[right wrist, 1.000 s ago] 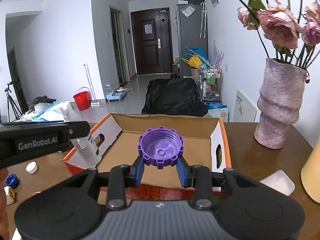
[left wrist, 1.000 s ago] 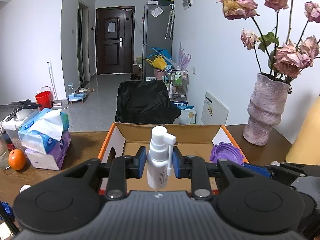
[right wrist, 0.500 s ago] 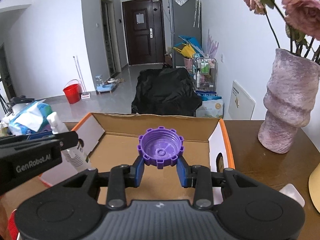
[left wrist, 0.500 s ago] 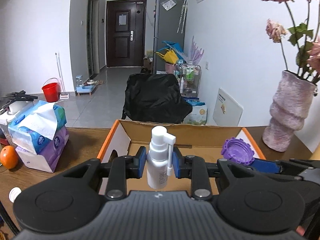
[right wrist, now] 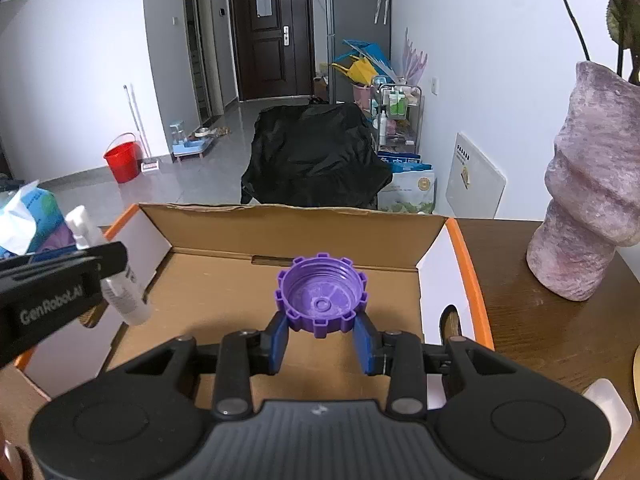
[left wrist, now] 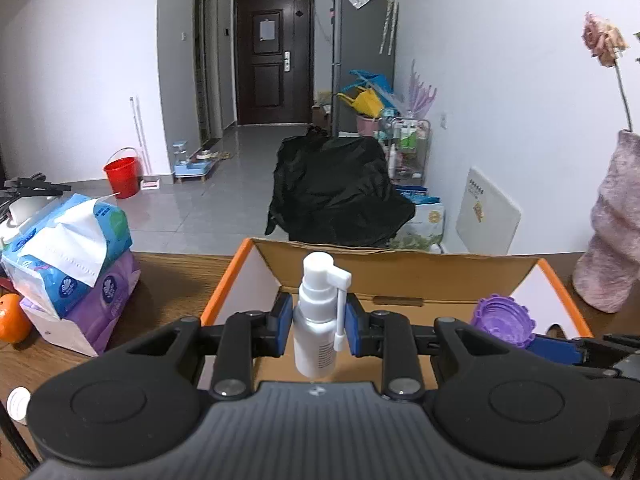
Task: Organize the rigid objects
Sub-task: 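Open the left tool to drop the spray bottle while the right tool drops the cap into the box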
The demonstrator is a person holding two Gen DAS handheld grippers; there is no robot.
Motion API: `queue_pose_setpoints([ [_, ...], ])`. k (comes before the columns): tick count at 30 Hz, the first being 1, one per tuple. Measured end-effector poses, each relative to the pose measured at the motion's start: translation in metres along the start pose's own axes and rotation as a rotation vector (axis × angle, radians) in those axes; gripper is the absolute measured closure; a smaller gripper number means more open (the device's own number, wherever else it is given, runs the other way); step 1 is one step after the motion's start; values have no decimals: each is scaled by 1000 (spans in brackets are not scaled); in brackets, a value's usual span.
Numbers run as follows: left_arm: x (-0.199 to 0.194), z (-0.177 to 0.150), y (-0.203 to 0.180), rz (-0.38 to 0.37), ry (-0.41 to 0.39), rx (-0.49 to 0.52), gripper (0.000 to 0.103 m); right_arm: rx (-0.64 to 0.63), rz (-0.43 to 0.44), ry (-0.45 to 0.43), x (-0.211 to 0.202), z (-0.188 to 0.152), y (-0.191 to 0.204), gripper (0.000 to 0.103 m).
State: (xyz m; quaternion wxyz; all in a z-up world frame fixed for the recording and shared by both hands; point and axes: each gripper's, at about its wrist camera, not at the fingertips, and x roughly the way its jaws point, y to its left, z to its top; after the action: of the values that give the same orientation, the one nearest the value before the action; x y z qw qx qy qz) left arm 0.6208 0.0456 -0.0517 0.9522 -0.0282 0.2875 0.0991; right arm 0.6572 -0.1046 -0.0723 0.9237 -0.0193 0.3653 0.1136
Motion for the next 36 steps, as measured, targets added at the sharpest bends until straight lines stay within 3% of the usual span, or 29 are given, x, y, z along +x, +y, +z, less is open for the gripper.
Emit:
queue_pose_setpoints([
  [2, 3, 0, 5, -11, 30, -10, 70, -1, 6, 21, 5, 0, -1, 67],
  [4, 2, 0, 11, -22, 40, -27, 37, 4, -9, 30, 7, -2, -5, 42],
  [5, 0, 0, 15, -15, 26, -40, 26, 4, -19, 22, 7, -3, -6, 24],
  [6, -2, 0, 19, -9, 14, -52, 10, 1, -27, 9, 4, -5, -7, 16],
  [9, -7, 0, 26, -3, -15, -56, 0, -5, -31, -4, 0, -6, -9, 13],
  [25, -24, 1, 26, 0, -6, -29, 0, -19, -12, -31, -24, -8, -10, 8],
  [36, -58, -8, 36, -5, 1, -41, 0, -5, -1, -80, -72, -22, -16, 3],
])
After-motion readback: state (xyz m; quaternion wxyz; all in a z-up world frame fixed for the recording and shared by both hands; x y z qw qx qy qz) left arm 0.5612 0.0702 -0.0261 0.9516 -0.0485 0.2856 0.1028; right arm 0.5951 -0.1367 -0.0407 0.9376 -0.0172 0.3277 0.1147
